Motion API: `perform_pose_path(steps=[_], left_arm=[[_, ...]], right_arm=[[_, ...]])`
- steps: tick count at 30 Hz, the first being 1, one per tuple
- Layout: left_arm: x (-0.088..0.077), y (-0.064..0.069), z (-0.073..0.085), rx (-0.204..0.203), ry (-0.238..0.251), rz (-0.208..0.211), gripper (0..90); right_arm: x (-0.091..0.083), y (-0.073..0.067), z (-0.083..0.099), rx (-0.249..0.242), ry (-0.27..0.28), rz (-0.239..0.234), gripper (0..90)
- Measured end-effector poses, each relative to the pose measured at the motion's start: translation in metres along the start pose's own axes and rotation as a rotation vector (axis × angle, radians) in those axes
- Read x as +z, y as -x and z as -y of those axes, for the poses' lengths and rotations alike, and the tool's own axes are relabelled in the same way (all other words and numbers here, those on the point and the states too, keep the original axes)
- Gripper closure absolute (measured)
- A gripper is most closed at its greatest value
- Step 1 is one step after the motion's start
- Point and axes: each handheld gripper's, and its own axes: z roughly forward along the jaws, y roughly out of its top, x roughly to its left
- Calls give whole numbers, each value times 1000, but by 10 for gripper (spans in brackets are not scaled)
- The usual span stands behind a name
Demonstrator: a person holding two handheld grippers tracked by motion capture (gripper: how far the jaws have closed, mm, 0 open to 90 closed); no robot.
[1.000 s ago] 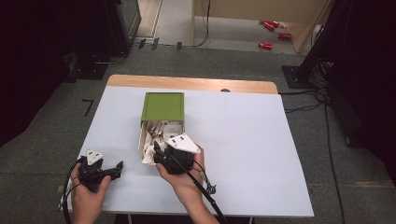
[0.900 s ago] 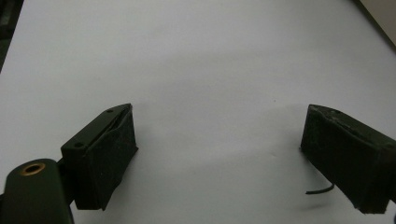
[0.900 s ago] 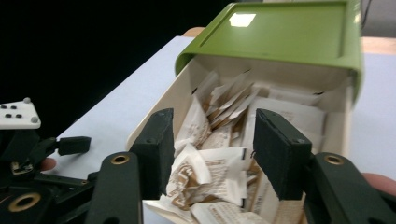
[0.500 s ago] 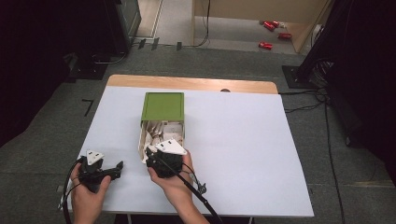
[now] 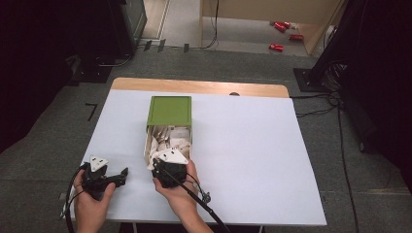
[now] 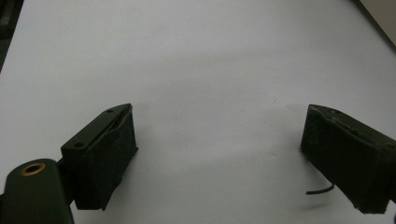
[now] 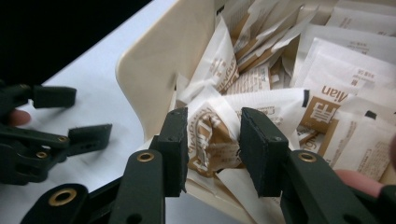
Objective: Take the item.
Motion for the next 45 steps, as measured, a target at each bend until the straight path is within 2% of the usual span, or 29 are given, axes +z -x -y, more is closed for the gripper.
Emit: perform_pose_path(steps=[6,9,13,19,22,45], left_arm=[[0,0,0,-1,1,0,109],[0,0,0,-1,1,0,109],[0,0,0,-1,1,0,109],[0,0,0,-1,0,0,109],[0,0,0,0,0,0,109],[0,0,0,-1,-1,0,109]], right_arm=[[4,-4,5,-14,-11,28,719],[5,-2,5,6,-14,9,773],[5,-2,5,9,-9,1,835],[-2,-1,1,12,26,-5,889],[-5,0,-1,10,33,-19,897],[-30,7,-21,8,110,-15,900]])
